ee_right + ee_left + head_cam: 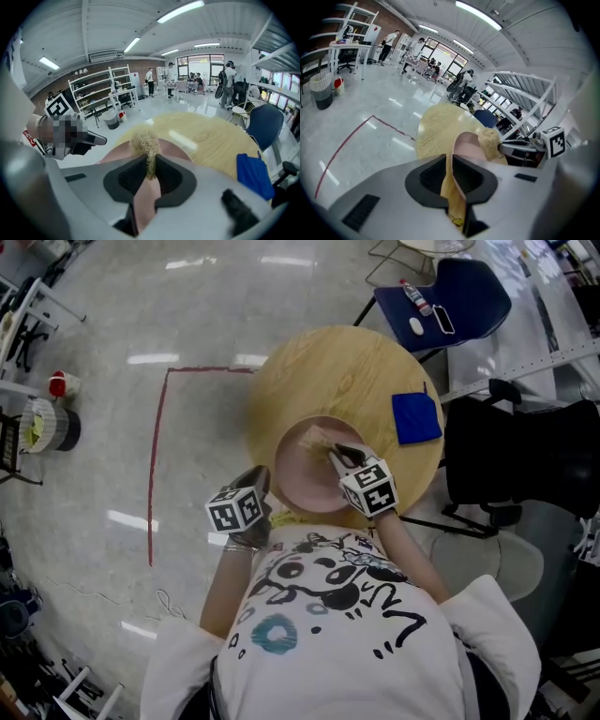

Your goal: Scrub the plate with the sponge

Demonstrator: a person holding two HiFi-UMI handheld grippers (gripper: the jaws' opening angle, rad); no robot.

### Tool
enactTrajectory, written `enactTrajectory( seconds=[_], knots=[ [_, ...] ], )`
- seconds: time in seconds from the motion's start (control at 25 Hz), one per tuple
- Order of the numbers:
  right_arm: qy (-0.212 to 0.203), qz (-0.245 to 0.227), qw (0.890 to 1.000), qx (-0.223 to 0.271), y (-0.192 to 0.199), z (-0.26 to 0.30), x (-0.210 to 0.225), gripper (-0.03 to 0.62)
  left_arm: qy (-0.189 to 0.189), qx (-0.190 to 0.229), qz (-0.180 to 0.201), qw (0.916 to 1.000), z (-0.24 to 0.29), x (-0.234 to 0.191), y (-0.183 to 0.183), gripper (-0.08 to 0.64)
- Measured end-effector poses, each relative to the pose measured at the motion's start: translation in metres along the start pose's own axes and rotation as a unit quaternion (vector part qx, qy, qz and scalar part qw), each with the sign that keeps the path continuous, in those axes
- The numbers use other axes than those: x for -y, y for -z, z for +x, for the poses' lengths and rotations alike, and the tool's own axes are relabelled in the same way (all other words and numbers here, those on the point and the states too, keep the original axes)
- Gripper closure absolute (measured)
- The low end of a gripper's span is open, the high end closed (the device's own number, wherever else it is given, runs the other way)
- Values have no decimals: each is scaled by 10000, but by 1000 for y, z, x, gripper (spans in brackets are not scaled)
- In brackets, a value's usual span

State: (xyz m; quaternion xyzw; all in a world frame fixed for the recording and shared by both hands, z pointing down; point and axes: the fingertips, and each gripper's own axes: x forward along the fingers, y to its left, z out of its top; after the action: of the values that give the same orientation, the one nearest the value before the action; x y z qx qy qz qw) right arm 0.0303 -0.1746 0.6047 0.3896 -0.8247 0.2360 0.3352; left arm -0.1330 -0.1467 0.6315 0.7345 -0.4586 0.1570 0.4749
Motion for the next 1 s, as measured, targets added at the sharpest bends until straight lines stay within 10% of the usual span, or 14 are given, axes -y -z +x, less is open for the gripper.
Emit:
enactTrajectory(
  seconds=[0.48,1.0],
  knots=[
    [142,512,9847,1661,-69,-84,1,528,637,687,1380,9860,-40,47,-79,531],
    [-310,110,9387,3432,-143,-175,-6,529,945,2018,2935,9296,-102,125,-152,534]
  ],
)
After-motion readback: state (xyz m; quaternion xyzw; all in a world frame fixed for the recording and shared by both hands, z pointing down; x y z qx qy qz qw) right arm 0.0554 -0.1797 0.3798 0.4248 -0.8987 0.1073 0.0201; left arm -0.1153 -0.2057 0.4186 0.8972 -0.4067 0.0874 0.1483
